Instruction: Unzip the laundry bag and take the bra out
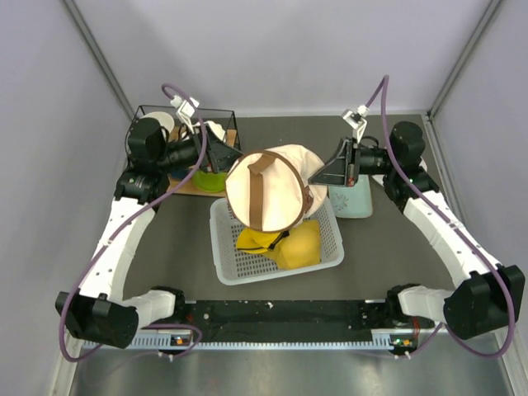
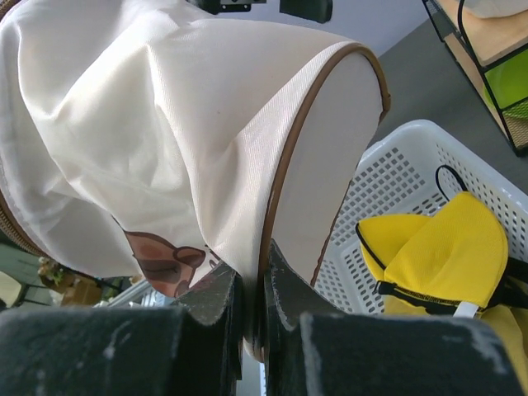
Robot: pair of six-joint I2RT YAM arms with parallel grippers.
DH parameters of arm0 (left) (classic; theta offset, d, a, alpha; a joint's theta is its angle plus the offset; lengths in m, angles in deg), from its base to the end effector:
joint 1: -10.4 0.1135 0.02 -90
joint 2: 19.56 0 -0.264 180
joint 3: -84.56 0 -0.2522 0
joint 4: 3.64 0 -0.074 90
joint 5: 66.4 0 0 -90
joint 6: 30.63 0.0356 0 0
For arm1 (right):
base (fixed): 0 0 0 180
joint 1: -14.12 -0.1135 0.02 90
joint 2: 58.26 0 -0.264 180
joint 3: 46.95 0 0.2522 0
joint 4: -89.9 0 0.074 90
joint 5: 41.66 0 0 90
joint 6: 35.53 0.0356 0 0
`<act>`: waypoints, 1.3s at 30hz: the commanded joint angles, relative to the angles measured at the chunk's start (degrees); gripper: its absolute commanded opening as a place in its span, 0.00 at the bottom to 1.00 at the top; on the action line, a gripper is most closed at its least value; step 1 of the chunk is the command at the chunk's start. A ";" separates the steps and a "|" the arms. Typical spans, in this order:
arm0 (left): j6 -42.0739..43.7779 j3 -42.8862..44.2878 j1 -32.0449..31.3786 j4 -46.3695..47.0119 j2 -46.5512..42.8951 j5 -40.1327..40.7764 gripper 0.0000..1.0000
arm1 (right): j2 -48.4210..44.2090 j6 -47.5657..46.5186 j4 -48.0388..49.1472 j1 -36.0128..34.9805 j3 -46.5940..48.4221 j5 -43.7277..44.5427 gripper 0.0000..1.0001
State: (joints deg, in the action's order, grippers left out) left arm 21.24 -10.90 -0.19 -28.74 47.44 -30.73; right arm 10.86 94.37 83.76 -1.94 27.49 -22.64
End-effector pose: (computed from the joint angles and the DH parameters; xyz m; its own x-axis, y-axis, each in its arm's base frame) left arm 0.2417 -0.0746 0.4201 -0.6567 -0.2435 -0.7138 0.6271 0.3494 -0.6962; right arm 0.2431 0.1050 0.3823 -0.6511 0.0301 -0.7584 -0.7572 0.0422 0.6518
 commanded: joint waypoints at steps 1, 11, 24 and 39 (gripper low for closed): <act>-1.69 -0.03 1.01 6.85 -2.40 -3.34 0.95 | 2.15 1.14 3.89 0.23 0.49 -1.44 0.00; -19.00 -8.20 13.67 29.00 -6.97 -11.67 0.98 | 3.48 3.08 5.83 1.20 0.22 -1.79 0.00; -15.57 -9.96 6.91 31.63 -6.54 -14.93 0.99 | 5.85 7.82 11.98 1.29 -0.30 -1.97 0.00; -16.46 -7.77 -1.71 24.10 -1.00 -3.44 0.00 | 6.21 -8.60 -21.35 1.73 8.64 12.51 0.79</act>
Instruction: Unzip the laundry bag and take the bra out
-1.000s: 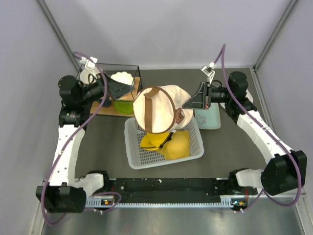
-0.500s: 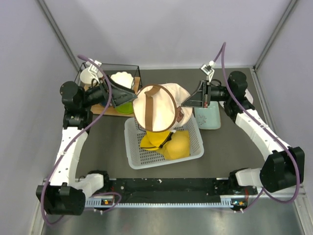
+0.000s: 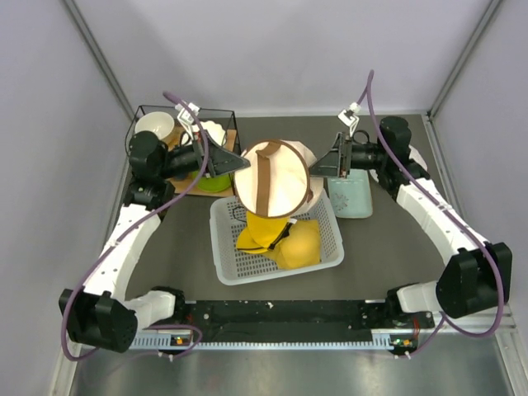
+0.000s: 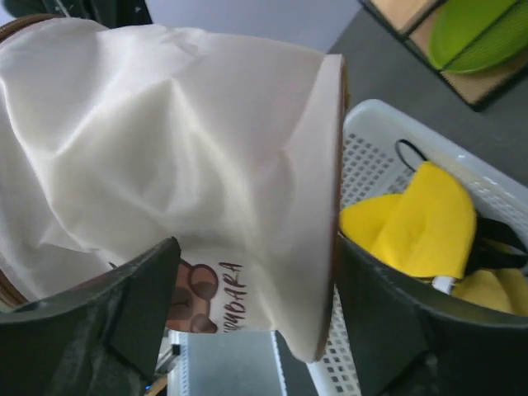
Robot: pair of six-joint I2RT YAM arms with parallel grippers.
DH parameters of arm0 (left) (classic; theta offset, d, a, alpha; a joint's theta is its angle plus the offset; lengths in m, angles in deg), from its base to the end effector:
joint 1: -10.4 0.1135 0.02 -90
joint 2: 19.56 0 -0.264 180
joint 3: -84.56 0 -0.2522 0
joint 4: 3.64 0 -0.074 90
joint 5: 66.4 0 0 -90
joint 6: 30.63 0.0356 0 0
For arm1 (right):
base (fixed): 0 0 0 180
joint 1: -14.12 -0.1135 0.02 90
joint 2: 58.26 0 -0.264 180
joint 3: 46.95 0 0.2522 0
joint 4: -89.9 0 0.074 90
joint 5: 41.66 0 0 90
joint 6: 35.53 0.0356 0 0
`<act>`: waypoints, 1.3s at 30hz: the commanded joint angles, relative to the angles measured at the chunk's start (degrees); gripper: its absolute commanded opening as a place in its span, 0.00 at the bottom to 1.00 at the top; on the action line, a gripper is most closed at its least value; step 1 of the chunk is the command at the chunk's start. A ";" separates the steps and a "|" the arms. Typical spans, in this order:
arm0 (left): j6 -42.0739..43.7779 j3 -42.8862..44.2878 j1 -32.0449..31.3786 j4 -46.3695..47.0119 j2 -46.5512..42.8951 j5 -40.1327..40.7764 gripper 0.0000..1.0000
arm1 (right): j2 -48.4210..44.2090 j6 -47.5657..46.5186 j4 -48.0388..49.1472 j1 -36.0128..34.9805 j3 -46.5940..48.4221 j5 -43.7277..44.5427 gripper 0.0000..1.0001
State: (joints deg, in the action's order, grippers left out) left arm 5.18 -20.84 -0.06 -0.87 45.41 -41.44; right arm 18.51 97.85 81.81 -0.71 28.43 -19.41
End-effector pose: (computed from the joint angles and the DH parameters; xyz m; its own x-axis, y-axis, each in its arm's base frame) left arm 0.2340 -0.0760 0.4140 -0.6447 -0.2290 -0.7293 0.7255 0.1171 -0.6781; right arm 0.2796 0.1081 0.3500 -0.7884 0.0603 -0.6122 -0.6025 0.1252 0.7882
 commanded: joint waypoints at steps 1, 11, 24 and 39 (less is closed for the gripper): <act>0.75 3.31 -2.46 -6.57 1.38 11.82 0.00 | -2.15 -12.78 -21.12 0.94 7.98 13.39 0.80; -2.84 3.50 -15.99 -13.46 1.30 41.55 0.00 | -19.00 -3.04 -23.51 6.92 -0.27 38.47 0.86; -14.54 7.78 -19.15 -19.86 5.68 61.16 0.00 | -27.02 -5.03 -30.35 -3.42 -0.03 52.09 0.92; -19.02 15.89 -22.41 -29.81 9.39 66.53 0.00 | -20.43 -2.34 -25.64 -21.65 2.45 68.45 0.88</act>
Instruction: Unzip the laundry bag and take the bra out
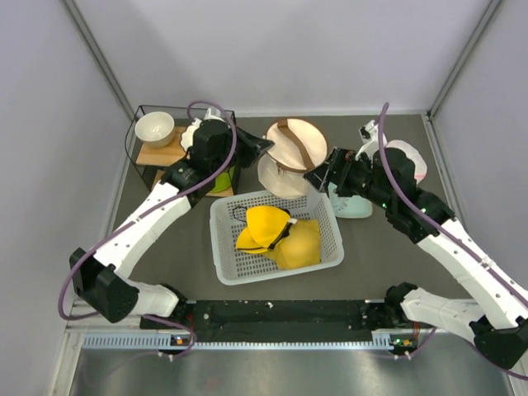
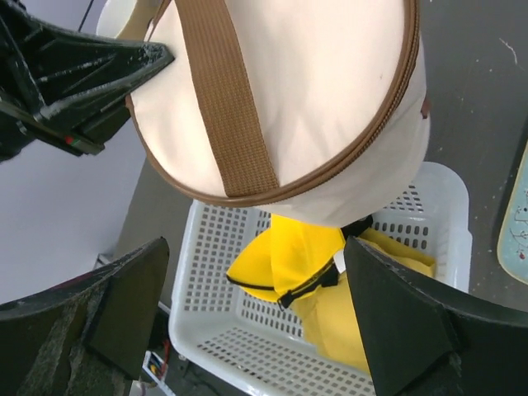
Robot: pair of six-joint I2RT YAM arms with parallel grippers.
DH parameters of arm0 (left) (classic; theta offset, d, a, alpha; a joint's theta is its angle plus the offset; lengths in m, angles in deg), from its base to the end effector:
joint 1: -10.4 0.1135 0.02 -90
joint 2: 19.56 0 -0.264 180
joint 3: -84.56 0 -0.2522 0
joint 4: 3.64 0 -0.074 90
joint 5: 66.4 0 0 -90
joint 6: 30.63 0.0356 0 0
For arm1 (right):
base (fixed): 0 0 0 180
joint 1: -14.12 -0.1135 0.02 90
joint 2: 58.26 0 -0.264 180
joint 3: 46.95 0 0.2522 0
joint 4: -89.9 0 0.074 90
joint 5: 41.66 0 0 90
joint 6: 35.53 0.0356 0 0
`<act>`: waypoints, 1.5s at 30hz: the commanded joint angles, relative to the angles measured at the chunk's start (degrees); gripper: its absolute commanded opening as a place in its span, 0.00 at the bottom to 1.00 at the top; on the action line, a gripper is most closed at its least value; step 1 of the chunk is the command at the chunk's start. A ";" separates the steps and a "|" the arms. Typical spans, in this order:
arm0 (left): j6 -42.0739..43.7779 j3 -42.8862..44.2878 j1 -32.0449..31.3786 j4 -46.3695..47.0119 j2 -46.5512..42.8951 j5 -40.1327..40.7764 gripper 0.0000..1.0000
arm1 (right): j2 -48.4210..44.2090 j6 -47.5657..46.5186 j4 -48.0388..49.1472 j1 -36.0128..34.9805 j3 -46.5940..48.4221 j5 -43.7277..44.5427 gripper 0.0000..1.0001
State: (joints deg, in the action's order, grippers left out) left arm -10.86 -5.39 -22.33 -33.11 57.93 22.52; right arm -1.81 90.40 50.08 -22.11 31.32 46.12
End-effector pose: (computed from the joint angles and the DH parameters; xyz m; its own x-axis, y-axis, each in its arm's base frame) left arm 0.2636 -0.1702 0.3942 -0.6058 -0.7291 -0.3185 -0.0423 0.4292 -0.9022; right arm 0.1705 0.1267 0.3934 -0.5658 0.3123 -0.7631 -0.3560 0.7422 0.5678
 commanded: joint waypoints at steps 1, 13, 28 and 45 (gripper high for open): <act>-3.32 0.26 -0.14 2.43 -3.31 2.58 0.00 | -0.19 7.82 7.33 -0.16 -1.05 2.57 0.89; -5.17 -2.81 -0.23 3.57 -6.30 3.28 0.00 | 2.61 24.02 27.71 1.51 -11.07 2.48 0.83; 1.67 -9.84 0.12 6.56 -12.98 -0.57 0.60 | 15.44 18.15 27.92 16.78 1.29 -23.94 0.00; 9.68 -8.79 3.81 12.54 -8.15 -25.99 0.97 | 22.83 9.43 21.23 21.37 12.13 -55.35 0.00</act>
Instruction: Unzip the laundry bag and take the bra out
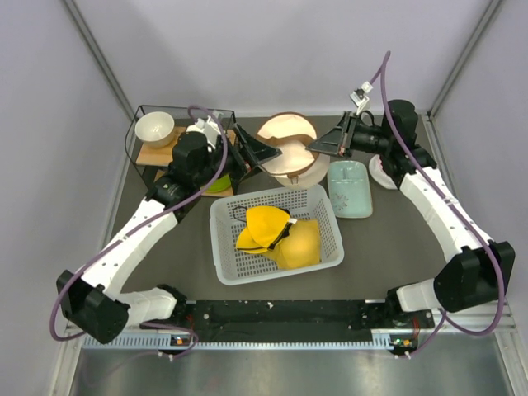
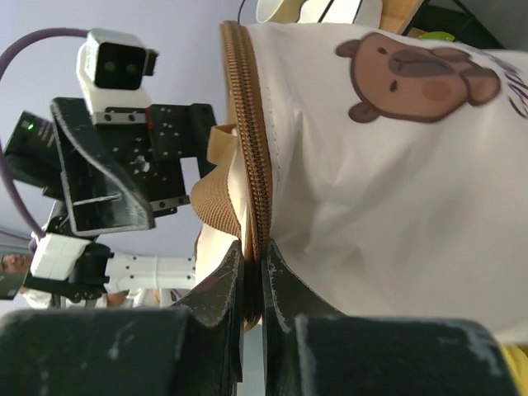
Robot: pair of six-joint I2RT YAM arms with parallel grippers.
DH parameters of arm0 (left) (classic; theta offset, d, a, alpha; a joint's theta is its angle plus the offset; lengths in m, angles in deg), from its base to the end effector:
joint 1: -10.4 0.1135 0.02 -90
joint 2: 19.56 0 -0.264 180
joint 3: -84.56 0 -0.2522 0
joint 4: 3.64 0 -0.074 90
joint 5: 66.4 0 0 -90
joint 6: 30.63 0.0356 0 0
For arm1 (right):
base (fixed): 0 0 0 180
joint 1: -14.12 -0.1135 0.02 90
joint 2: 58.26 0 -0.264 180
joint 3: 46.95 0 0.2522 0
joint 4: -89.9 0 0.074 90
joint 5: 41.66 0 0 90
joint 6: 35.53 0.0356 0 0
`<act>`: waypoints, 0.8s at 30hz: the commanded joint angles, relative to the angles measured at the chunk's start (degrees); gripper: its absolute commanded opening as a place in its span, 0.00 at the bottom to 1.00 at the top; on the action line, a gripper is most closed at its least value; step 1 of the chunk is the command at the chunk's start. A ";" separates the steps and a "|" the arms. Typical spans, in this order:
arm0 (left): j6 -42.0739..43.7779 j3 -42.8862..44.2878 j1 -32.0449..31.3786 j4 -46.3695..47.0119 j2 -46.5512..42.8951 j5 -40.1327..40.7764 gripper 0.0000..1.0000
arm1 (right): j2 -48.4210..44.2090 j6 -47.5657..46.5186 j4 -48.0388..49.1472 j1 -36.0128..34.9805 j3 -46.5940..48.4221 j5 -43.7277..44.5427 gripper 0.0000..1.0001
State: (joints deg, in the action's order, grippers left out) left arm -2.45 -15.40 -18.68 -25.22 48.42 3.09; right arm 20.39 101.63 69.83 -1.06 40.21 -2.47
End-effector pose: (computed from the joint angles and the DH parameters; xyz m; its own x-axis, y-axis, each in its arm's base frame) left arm 0.2330 -0.1438 0.3932 -0.7357 -0.5355 -0.4147 0.2302 0.3781 -0.8967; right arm 0.2939 0.1083 0.3903 -0.7902 0.2657 -0.5523 -0.4690 0.3179 0.8240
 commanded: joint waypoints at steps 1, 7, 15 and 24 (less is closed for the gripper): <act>1.18 1.04 0.16 4.82 1.45 -6.47 0.95 | 0.80 -1.98 1.21 0.33 3.32 -7.20 0.00; 0.56 1.04 0.16 5.87 2.59 -7.35 0.77 | 1.94 -3.04 0.51 0.33 3.06 -7.99 0.00; -2.07 0.52 0.16 5.88 3.64 -5.33 0.00 | 0.19 -16.97 -18.76 0.41 7.35 1.73 0.63; -5.15 2.45 0.34 4.99 6.45 -4.09 0.00 | -17.91 -31.86 -25.24 0.24 1.40 16.09 0.88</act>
State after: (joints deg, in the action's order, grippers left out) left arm -5.81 -15.46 -18.27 -24.85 53.85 -0.96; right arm 10.67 79.64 47.93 -0.60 42.97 8.61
